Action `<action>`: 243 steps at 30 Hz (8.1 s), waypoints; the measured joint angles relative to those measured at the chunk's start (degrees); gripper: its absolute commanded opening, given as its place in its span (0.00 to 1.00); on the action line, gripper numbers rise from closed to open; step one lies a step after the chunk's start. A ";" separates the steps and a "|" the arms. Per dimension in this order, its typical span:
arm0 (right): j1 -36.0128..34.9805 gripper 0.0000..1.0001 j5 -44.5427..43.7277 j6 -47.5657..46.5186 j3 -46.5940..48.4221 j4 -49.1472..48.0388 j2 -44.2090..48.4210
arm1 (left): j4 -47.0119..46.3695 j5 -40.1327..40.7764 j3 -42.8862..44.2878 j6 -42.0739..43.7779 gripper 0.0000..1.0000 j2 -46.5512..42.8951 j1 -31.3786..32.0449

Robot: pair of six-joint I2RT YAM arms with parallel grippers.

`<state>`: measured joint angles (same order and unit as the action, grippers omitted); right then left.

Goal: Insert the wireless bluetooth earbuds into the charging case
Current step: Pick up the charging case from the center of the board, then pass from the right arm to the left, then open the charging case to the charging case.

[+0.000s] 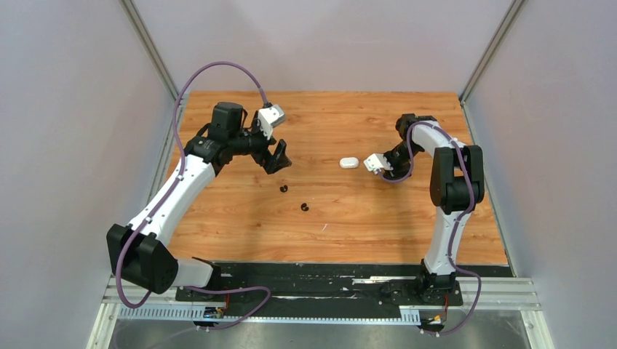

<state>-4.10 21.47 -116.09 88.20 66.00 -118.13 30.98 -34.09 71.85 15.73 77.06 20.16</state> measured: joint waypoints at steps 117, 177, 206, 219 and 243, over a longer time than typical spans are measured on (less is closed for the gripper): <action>-31.61 0.00 0.04 64.98 8.17 -34.07 22.03 | -34.14 -20.92 4.46 -36.46 0.51 14.82 -2.67; -17.20 0.66 45.94 87.56 20.52 -16.22 15.47 | -15.78 -32.06 0.44 9.99 0.00 2.97 -0.61; -19.08 0.36 47.36 82.99 22.53 -14.34 11.21 | -23.89 -27.58 -0.68 8.96 0.00 4.04 0.87; -18.80 0.33 46.36 86.75 24.30 -14.62 10.32 | -18.34 -25.88 1.73 14.25 0.00 4.07 0.96; -17.38 0.37 45.13 93.83 24.33 -17.92 10.08 | -14.69 -24.79 4.02 17.22 0.00 6.12 1.16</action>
<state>-21.47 66.61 -22.26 112.53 48.07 -108.05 16.29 -58.87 75.88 32.95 83.18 21.32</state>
